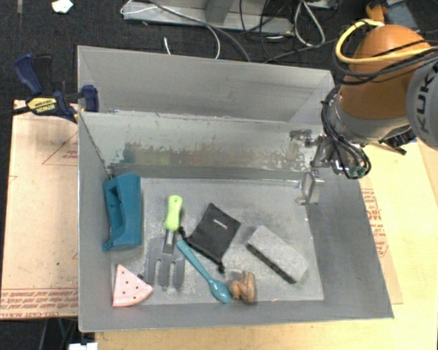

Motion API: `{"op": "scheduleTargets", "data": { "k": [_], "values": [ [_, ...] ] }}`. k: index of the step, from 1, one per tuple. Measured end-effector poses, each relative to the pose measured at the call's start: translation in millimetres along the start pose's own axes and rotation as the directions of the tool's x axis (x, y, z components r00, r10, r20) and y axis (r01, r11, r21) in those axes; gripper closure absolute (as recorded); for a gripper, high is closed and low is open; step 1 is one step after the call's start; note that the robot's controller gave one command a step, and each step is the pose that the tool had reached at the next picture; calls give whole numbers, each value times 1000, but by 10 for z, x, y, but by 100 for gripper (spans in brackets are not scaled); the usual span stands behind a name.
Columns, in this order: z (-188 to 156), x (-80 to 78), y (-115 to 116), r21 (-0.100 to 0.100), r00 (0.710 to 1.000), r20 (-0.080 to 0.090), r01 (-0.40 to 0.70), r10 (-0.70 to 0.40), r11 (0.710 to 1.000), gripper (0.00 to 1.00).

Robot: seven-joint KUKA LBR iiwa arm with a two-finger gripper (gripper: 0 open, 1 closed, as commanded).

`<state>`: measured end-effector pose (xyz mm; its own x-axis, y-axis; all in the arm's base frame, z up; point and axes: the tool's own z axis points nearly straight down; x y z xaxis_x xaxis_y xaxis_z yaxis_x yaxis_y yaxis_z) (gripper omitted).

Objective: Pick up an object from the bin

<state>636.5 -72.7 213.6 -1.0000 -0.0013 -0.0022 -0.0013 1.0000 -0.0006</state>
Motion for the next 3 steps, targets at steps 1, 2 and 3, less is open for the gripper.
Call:
{"op": "scheduleTargets", "data": {
  "k": [1, 2, 3],
  "values": [
    [0, 0, 0, 0, 1000, 0, 0, 0, 1000, 0],
    [747, 591, 311, 1, 998, 1, 65, -65, 998, 0],
    [988, 633, 373, 2, 999, 14, 46, -46, 999, 0]
  ]
}}
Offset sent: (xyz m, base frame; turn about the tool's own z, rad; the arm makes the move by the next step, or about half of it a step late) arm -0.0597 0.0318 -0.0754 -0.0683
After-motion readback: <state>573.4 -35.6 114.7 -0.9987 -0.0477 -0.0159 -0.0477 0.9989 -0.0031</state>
